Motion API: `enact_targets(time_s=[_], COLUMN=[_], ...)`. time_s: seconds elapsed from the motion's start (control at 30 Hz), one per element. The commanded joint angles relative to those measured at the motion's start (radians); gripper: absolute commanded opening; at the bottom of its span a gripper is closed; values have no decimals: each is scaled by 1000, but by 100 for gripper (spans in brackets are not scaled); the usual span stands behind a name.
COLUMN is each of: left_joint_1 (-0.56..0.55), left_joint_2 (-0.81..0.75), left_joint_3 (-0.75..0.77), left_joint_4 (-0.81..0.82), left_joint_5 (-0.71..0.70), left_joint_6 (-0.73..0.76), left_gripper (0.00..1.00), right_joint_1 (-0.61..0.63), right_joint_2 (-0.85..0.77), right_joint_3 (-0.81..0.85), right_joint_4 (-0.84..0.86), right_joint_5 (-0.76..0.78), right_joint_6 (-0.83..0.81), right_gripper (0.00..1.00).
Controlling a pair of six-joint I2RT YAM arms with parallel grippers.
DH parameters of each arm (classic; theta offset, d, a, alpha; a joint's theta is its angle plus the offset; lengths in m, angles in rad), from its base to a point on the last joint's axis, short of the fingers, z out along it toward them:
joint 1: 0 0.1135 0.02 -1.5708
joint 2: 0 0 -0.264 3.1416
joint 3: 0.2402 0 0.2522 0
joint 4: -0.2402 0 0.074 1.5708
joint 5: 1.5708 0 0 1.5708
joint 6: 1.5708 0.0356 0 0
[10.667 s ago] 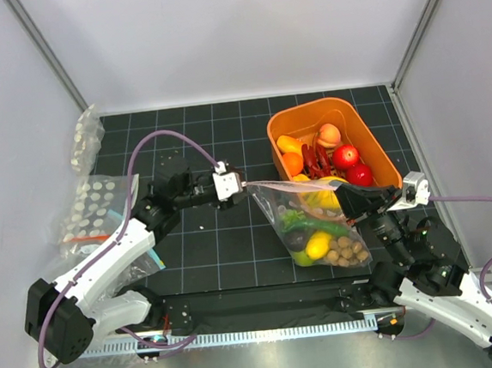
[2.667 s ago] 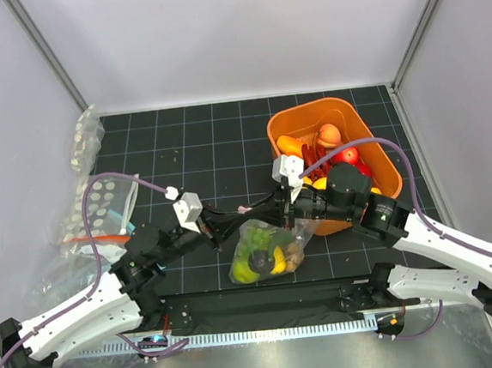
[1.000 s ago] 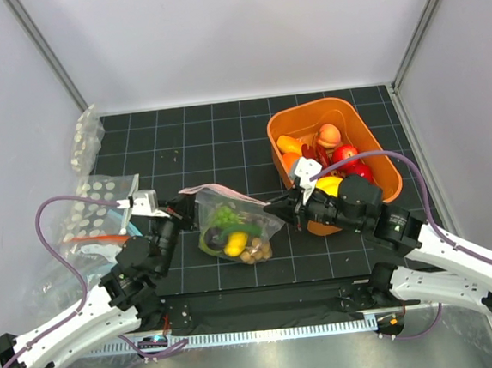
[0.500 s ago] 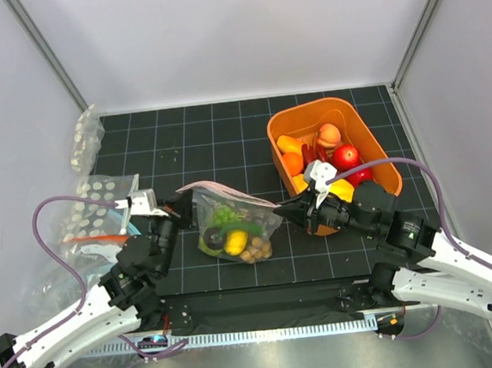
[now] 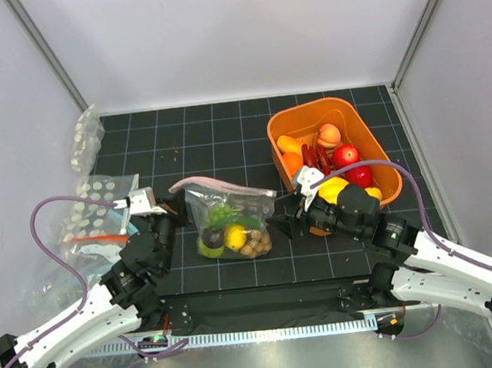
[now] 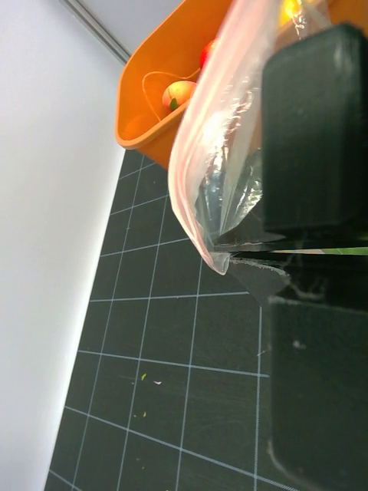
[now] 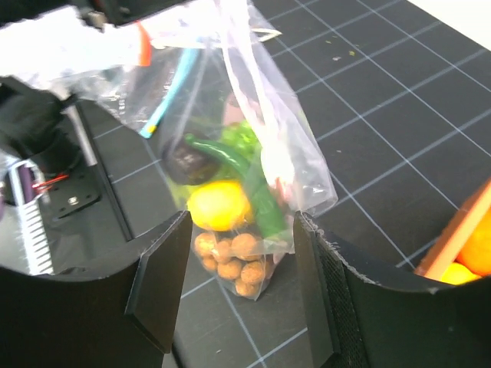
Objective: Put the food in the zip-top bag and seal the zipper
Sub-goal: Zip the zipper food storage bag at the center of the board.
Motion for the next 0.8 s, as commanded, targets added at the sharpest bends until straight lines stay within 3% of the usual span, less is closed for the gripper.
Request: enact_targets(time_s=[0.0, 0.3, 0.4, 0.57, 0.67, 0.77], left_joint_1=[5, 5, 5, 5, 5, 5], left_joint_2=[-14, -35, -29, -31, -29, -32], left_joint_3=[30, 7, 9, 7, 6, 6], left_joint_4=[28, 79, 81, 85, 88, 91], left_joint_5=[-30, 24, 28, 44, 53, 58], left_joint_6=[-6, 19, 23, 29, 37, 42], left_gripper=[0, 0, 0, 0, 0, 0], right_joint_1=[-2, -2, -9, -48, -144, -345], right_joint_2=[9, 32, 26, 49, 68, 118], right_joint_3=[-22, -68, -75, -74, -63, -61], right_joint_4=[127, 286, 328, 351, 364, 400], right_joint_5=[91, 243, 292, 309, 208, -56], right_joint_6=[-18, -58, -55, -38, 17, 148], right_gripper=[62, 51, 64, 68, 67, 67])
